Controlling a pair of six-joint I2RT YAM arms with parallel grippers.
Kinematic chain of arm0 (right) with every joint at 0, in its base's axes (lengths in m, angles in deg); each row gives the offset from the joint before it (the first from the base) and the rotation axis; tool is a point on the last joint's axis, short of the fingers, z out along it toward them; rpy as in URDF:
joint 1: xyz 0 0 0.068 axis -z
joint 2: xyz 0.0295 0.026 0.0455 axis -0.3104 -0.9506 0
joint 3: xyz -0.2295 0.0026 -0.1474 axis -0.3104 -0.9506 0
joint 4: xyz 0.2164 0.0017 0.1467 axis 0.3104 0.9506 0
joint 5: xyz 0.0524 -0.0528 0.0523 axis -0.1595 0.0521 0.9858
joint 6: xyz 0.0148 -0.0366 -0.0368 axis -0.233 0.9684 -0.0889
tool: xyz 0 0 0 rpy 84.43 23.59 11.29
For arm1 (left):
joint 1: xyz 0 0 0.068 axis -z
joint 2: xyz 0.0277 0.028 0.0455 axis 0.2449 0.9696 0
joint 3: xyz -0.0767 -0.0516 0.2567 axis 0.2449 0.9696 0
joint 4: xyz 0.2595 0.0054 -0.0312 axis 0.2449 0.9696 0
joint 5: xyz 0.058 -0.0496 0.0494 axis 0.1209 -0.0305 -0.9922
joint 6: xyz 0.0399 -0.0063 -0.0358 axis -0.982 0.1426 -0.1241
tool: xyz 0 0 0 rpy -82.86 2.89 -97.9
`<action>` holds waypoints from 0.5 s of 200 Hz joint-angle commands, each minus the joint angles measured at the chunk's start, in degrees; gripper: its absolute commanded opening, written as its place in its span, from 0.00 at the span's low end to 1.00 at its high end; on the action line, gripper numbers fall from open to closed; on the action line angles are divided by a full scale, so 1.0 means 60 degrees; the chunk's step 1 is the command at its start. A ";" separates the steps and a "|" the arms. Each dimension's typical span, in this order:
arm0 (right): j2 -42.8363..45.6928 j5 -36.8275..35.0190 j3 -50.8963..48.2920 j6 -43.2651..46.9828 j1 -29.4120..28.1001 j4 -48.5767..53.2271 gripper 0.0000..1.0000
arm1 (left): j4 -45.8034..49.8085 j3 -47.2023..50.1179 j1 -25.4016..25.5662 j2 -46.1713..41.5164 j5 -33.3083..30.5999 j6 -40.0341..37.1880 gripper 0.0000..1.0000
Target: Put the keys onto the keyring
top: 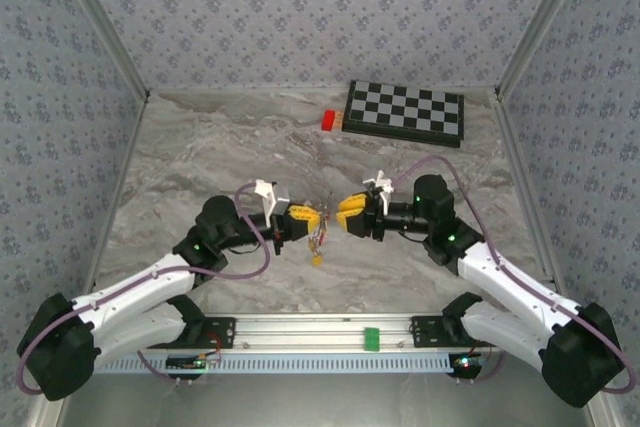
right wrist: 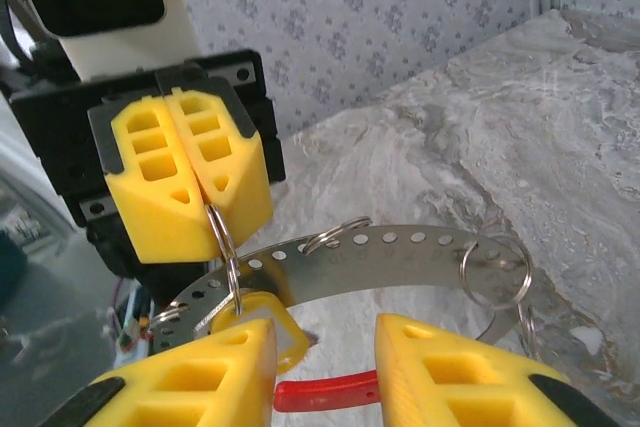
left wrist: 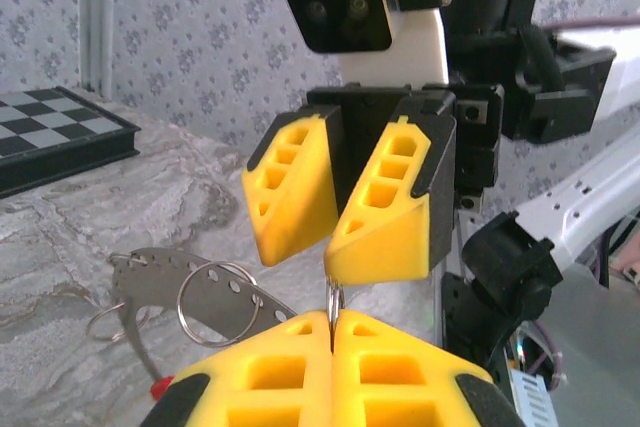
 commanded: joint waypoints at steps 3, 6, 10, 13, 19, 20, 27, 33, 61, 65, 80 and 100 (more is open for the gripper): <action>0.0029 -0.0052 -0.0182 -0.1402 -0.0016 -0.2286 0.36 | -0.1507 -0.0075 0.0087 -0.0086 -0.0485 0.0447 0.00; -0.0004 -0.0050 -0.0186 -0.1455 -0.0019 -0.2358 0.36 | -0.1542 -0.0075 0.0092 -0.0080 -0.0502 0.0460 0.00; -0.0026 -0.0059 -0.0180 -0.1516 -0.0038 -0.2427 0.36 | -0.1579 -0.0076 0.0098 -0.0075 -0.0522 0.0464 0.00; -0.0049 -0.0048 -0.0187 -0.1554 -0.0045 -0.2489 0.36 | -0.1604 -0.0076 0.0097 -0.0067 -0.0532 0.0475 0.00; -0.0101 -0.0041 -0.0175 -0.1591 -0.0069 -0.2572 0.36 | -0.1614 -0.0088 0.0106 -0.0042 -0.0571 0.0480 0.00; -0.0117 -0.0035 -0.0170 -0.1595 -0.0063 -0.2586 0.36 | -0.1614 -0.0089 0.0105 -0.0039 -0.0574 0.0487 0.00; -0.0171 -0.0004 -0.0135 -0.1620 -0.0095 -0.2639 0.34 | -0.1600 -0.0101 0.0129 -0.0039 -0.0615 0.0479 0.00; -0.0217 0.0040 -0.0097 -0.1613 -0.0117 -0.2678 0.33 | -0.1606 -0.0122 0.0134 -0.0019 -0.0621 0.0478 0.00; -0.0435 0.0225 0.0052 -0.1661 -0.0281 -0.2818 0.34 | -0.1501 -0.0178 0.0191 0.0041 -0.0639 0.0435 0.00; -0.0468 0.0247 0.0069 -0.1647 -0.0303 -0.2830 0.34 | -0.1497 -0.0188 0.0202 0.0061 -0.0636 0.0422 0.00; -0.0585 0.0255 0.0149 -0.1558 -0.0392 -0.2715 0.34 | -0.1482 -0.0207 0.0228 0.0061 -0.0652 0.0420 0.00; -0.0701 0.0278 0.0166 -0.1499 -0.0438 -0.2644 0.27 | -0.1422 -0.0233 0.0248 0.0056 -0.0656 0.0391 0.00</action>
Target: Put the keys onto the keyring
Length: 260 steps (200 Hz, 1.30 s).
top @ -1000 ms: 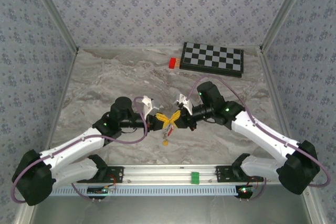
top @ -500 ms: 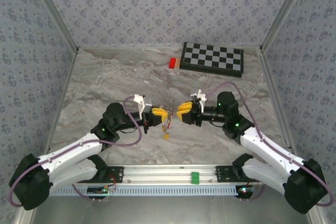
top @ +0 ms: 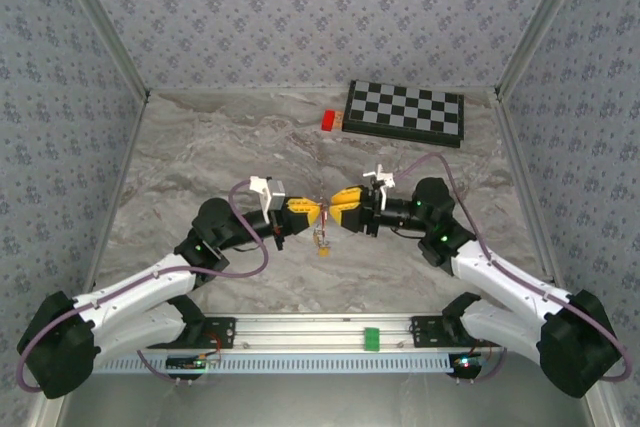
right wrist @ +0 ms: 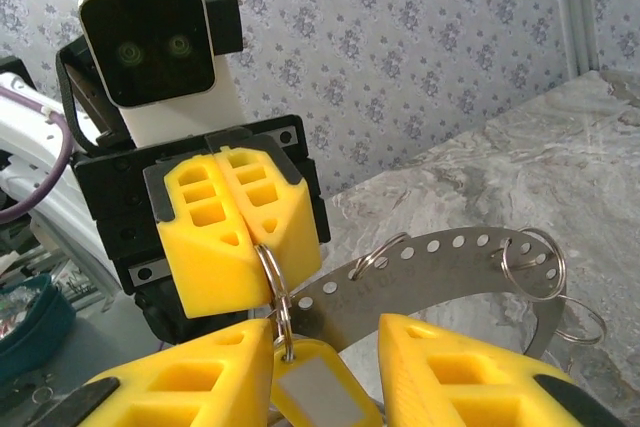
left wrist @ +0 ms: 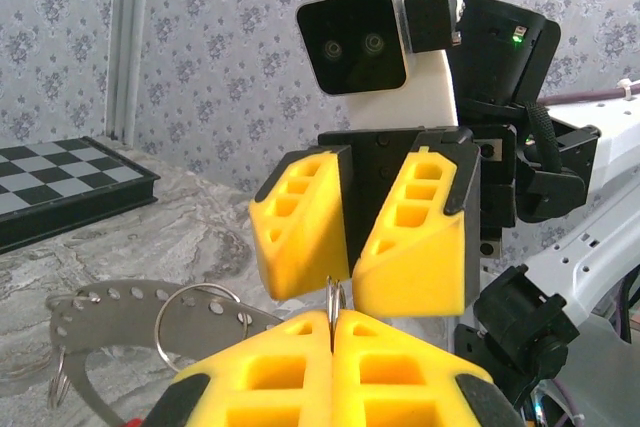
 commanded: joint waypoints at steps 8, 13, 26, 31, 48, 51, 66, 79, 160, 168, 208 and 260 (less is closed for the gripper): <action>-0.0141 0.0186 0.0321 -0.0017 -0.0112 -0.0271 0.22 | -0.0465 -0.0258 0.0079 -0.0024 -0.0035 0.0038 0.00; -0.0165 0.0187 0.0320 -0.0004 -0.0109 -0.0262 0.20 | -0.0458 -0.0258 0.0090 -0.0034 -0.0042 0.0033 0.00; -0.0177 0.0198 0.0332 0.0065 -0.0143 -0.0151 0.13 | -0.0465 -0.0250 0.0103 -0.0074 -0.0049 0.0037 0.00; -0.0184 0.0208 0.0331 0.0109 -0.0144 -0.0099 0.10 | -0.0466 -0.0241 0.0100 -0.0077 -0.0058 0.0037 0.00; -0.0210 0.0231 0.0327 0.0242 -0.0151 0.0099 0.04 | -0.0465 -0.0209 0.0107 -0.0165 -0.0114 0.0037 0.00; -0.0213 0.0250 0.0322 0.0260 -0.0154 0.0121 0.03 | -0.0478 -0.0212 0.0095 -0.0179 -0.0122 0.0050 0.00; -0.0292 0.0344 0.0306 0.0284 -0.0205 0.0139 0.02 | -0.0496 -0.0200 0.0111 -0.0228 -0.0134 0.0073 0.00; -0.0379 0.0375 0.0321 0.0349 -0.0265 0.0193 0.01 | -0.0535 -0.0200 0.0116 -0.0253 -0.0122 0.0067 0.00; -0.0795 0.0314 0.0380 0.0650 -0.0552 0.0499 0.02 | -0.0496 -0.0182 0.0152 -0.0298 -0.0181 0.0049 0.00; -0.0724 0.0230 0.0379 0.0677 -0.0534 0.0539 0.07 | -0.0494 -0.0165 0.0152 -0.0287 -0.0199 0.0039 0.00; 0.0016 -0.0378 0.0233 0.0946 -0.0444 0.0933 0.33 | -0.0516 -0.0084 0.0163 -0.0331 -0.0324 0.0052 0.00; 0.0620 -0.0696 -0.0164 0.0805 -0.0348 0.0480 0.36 | -0.0582 -0.0078 0.0156 -0.0262 -0.0331 0.0096 0.00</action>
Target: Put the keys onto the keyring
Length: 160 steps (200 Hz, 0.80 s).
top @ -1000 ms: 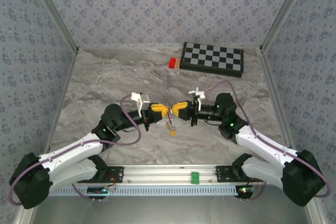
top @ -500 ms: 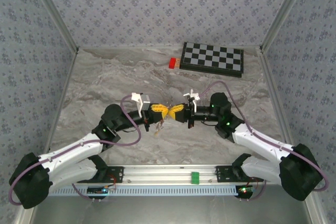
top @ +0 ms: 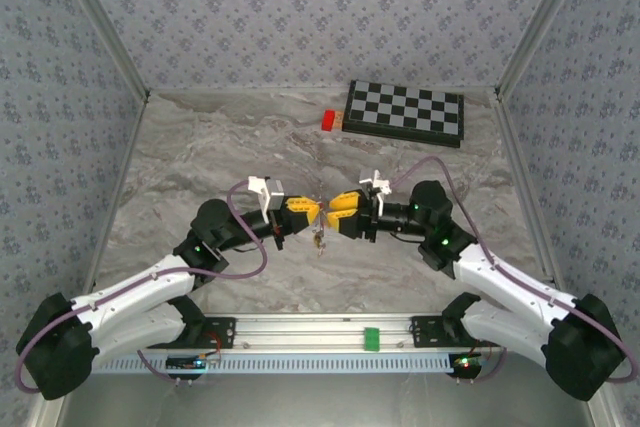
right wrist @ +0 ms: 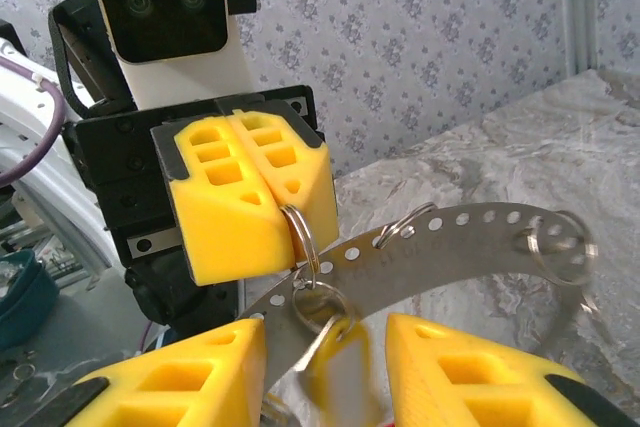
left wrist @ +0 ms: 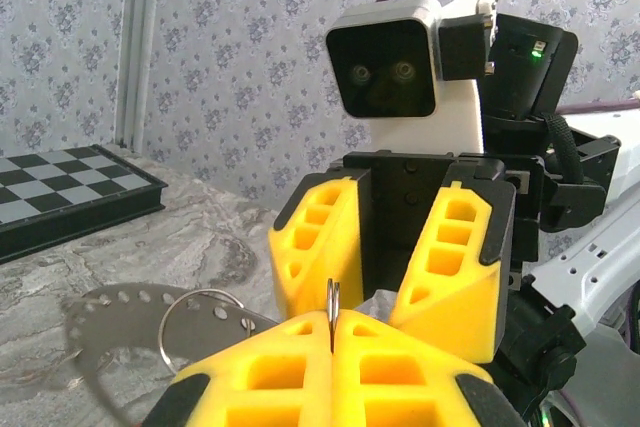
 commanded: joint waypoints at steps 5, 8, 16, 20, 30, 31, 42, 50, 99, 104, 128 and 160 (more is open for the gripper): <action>0.0159 -0.0196 -0.0148 -0.0027 0.0063 -0.0382 0.35 | -0.0601 -0.0083 0.0085 -0.0105 -0.0046 0.0109 0.00; 0.0159 -0.0196 -0.0148 -0.0062 0.0051 -0.0439 0.34 | -0.0607 -0.0083 0.0090 -0.0086 -0.0047 0.0121 0.00; 0.0142 -0.0204 -0.0140 -0.0131 0.0042 -0.0602 0.32 | -0.0635 -0.0083 0.0087 -0.0052 -0.0047 0.0136 0.00; 0.0136 -0.0208 -0.0136 -0.0165 0.0035 -0.0665 0.32 | -0.0657 -0.0083 0.0086 -0.0041 -0.0040 0.0147 0.00; 0.0093 -0.0210 -0.0134 -0.0245 0.0013 -0.0893 0.31 | -0.0667 -0.0081 0.0099 -0.0007 -0.0033 0.0163 0.00; 0.0089 -0.0218 -0.0126 -0.0248 0.0009 -0.0921 0.31 | -0.0667 -0.0082 0.0107 -0.0004 -0.0033 0.0166 0.00; 0.0035 -0.0243 -0.0104 -0.0313 -0.0008 -0.1127 0.31 | -0.0681 -0.0092 0.0108 0.0008 -0.0043 0.0169 0.00; -0.0022 -0.0249 -0.0062 -0.0328 -0.0024 -0.1233 0.31 | -0.0667 -0.0096 0.0119 0.0005 -0.0047 0.0169 0.00; -0.0437 0.0082 0.0235 -0.0304 -0.0204 -0.1389 0.29 | -0.0637 -0.0087 0.0145 0.0027 -0.0062 0.0148 0.00; -0.0482 0.0135 0.0255 -0.0295 -0.0225 -0.1389 0.28 | -0.0637 -0.0091 0.0147 0.0022 -0.0073 0.0154 0.00; -0.0596 0.0199 0.0334 -0.0268 -0.0296 -0.1418 0.28 | -0.0623 -0.0111 0.0154 0.0047 -0.0066 0.0139 0.00; -0.0640 0.0200 0.0398 -0.0223 -0.0346 -0.1437 0.24 | -0.0636 -0.0097 0.0161 0.0089 -0.0039 0.0152 0.00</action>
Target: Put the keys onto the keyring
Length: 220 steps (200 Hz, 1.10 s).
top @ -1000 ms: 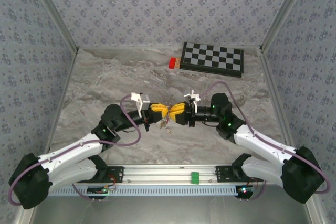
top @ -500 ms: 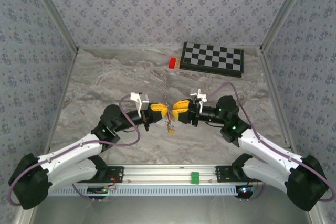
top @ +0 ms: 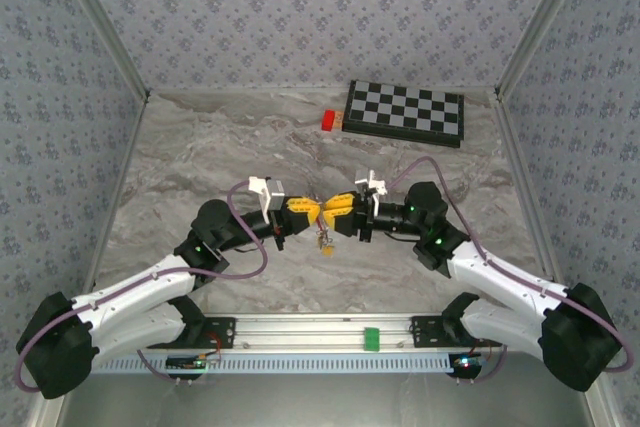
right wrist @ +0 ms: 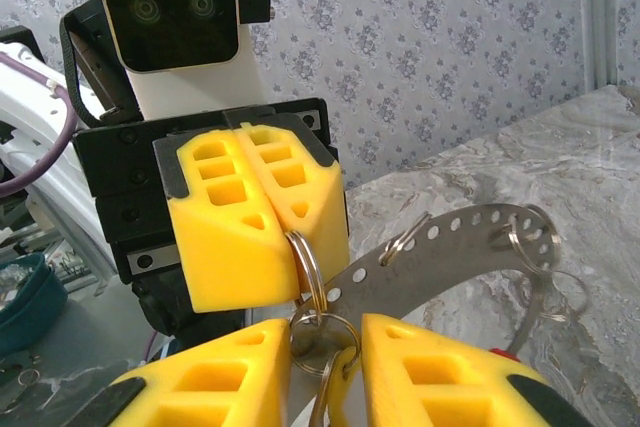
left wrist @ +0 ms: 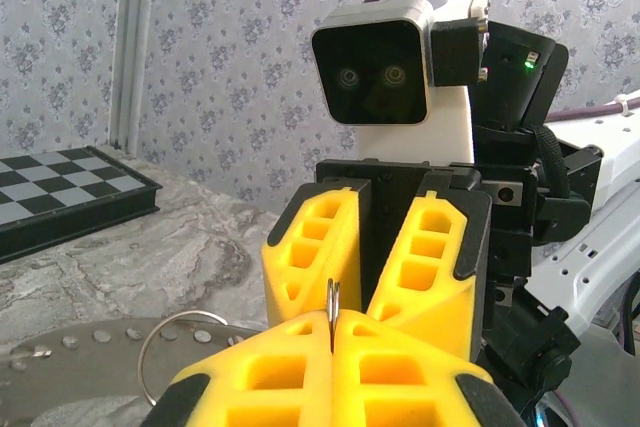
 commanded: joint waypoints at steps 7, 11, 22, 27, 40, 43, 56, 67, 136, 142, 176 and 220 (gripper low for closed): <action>-0.0042 0.0187 0.0467 -0.0020 -0.0084 -0.0369 0.24 | -0.0547 -0.0087 0.0087 0.0052 -0.0034 0.0081 0.00; -0.0047 0.0183 0.0463 -0.0011 -0.0092 -0.0369 0.24 | -0.0546 -0.0097 0.0085 0.0058 -0.0022 0.0081 0.00; -0.0061 0.0195 0.0496 -0.0010 -0.0099 -0.0384 0.24 | -0.0546 -0.0112 0.0102 0.0075 -0.0003 0.0081 0.00; -0.0072 0.0195 0.0502 -0.0002 -0.0093 -0.0398 0.22 | -0.0546 -0.0108 0.0102 0.0075 -0.0004 0.0080 0.00; -0.0107 0.0210 0.0533 0.0004 -0.0113 -0.0413 0.17 | -0.0546 -0.0108 0.0102 0.0075 0.0022 0.0081 0.00; -0.0108 0.0218 0.0530 -0.0003 -0.0104 -0.0413 0.15 | -0.0546 -0.0108 0.0101 0.0081 0.0029 0.0081 0.00; -0.0151 0.0275 0.0572 0.0008 -0.0128 -0.0387 0.06 | -0.0533 -0.0098 0.0105 0.0077 0.0026 0.0082 0.00; -0.0167 0.0308 0.0566 0.0041 -0.0128 -0.0313 0.00 | -0.0505 -0.0111 0.0112 0.0029 0.0002 0.0068 0.00; 0.0229 0.0342 0.1382 0.1743 0.0008 0.3076 0.00 | 0.1415 -0.0484 0.0004 -0.0464 -0.0073 -0.0562 0.16; 0.0216 0.0356 0.1528 0.1972 0.0007 0.3569 0.00 | 0.1565 -0.0516 -0.0032 -0.0497 -0.0015 -0.0626 0.20; -0.0039 0.0415 0.2357 0.3092 0.0023 0.5848 0.00 | 0.2707 -0.0750 -0.0243 -0.0747 0.0470 -0.1119 0.28; -0.0807 0.0357 0.3506 0.4524 -0.0097 0.8324 0.00 | 0.4246 -0.1035 -0.0345 -0.0849 0.0757 -0.1995 0.29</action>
